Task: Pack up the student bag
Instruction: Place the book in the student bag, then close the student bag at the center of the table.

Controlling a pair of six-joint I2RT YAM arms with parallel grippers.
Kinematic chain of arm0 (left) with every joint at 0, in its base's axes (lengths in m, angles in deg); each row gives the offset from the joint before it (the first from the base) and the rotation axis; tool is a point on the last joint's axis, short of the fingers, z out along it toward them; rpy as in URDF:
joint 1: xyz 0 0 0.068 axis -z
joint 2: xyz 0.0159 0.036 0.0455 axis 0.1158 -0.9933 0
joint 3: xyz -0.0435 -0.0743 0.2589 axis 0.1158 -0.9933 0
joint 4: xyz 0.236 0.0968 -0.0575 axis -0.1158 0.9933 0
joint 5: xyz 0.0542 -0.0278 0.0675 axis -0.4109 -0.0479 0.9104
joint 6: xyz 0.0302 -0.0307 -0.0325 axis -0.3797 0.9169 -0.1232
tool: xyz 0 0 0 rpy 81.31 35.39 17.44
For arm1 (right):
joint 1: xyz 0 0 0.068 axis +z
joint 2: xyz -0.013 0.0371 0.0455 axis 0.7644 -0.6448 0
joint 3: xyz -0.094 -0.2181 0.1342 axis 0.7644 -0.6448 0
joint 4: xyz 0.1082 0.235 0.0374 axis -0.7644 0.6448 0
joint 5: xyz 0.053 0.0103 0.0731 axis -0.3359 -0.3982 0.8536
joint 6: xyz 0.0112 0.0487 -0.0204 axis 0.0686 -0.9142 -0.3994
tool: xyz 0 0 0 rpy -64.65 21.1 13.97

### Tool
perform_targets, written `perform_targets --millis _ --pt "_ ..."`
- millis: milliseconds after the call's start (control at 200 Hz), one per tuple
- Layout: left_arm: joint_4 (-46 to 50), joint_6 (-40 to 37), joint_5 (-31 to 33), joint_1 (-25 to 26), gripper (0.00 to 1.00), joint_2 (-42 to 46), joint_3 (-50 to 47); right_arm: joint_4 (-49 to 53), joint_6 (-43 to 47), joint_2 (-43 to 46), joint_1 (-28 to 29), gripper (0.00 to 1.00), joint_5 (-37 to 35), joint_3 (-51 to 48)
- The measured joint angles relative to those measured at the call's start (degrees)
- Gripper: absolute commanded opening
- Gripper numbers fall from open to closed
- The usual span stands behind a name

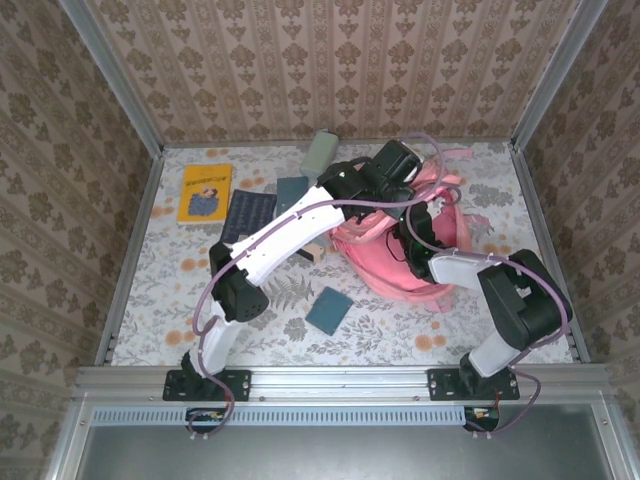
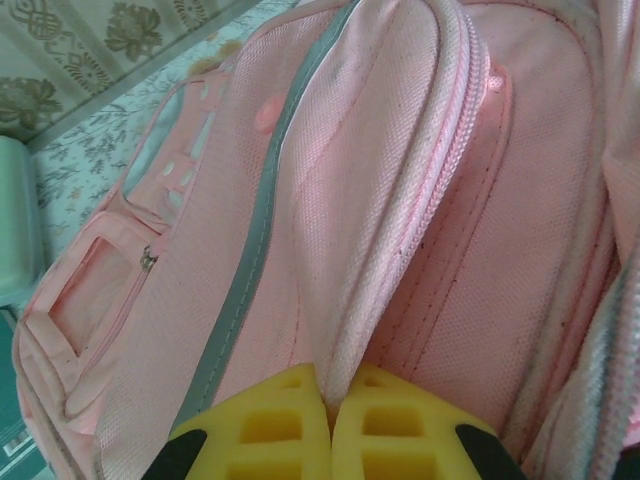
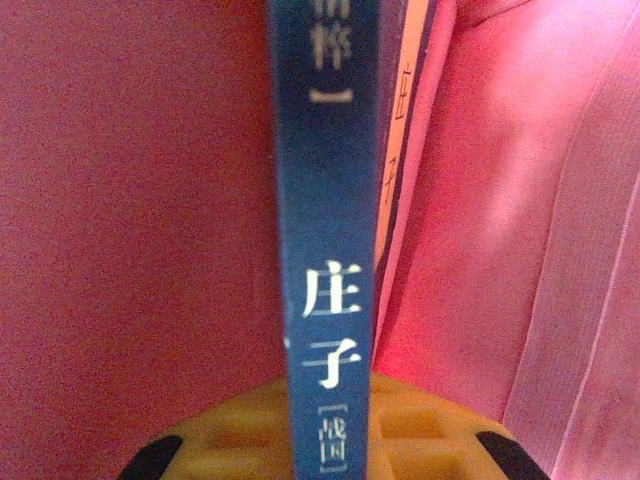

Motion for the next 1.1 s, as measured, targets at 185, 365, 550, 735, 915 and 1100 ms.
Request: perform_targets --millis 185,365,550,735,915,1100 --pt "0.09 -0.02 1.44 -0.31 0.00 0.00 0.00 2.12 -1.38 -1.01 0.02 0.28 -0.15 1.22" --pt "0.33 0.24 1.40 -0.31 0.00 0.00 -0.02 3.41 -2.25 -1.01 -0.04 0.40 -1.64 0.72" --pt "0.66 0.83 0.66 -0.31 0.00 0.00 -0.07 6.45 -1.55 0.68 -0.33 0.53 -1.62 -0.85" --pt "0.17 1.22 -1.14 -0.28 0.00 0.00 -0.13 15.15 1.16 7.67 -1.11 0.62 -1.11 -2.51" --pt "-0.63 1.49 -3.10 -0.31 0.00 0.00 -0.96 23.43 4.66 19.41 -3.08 0.62 -0.07 -5.90" --pt "-1.33 1.75 -4.61 -0.37 0.00 0.00 -2.08 34.21 10.60 33.81 -4.33 0.62 1.75 -9.07"
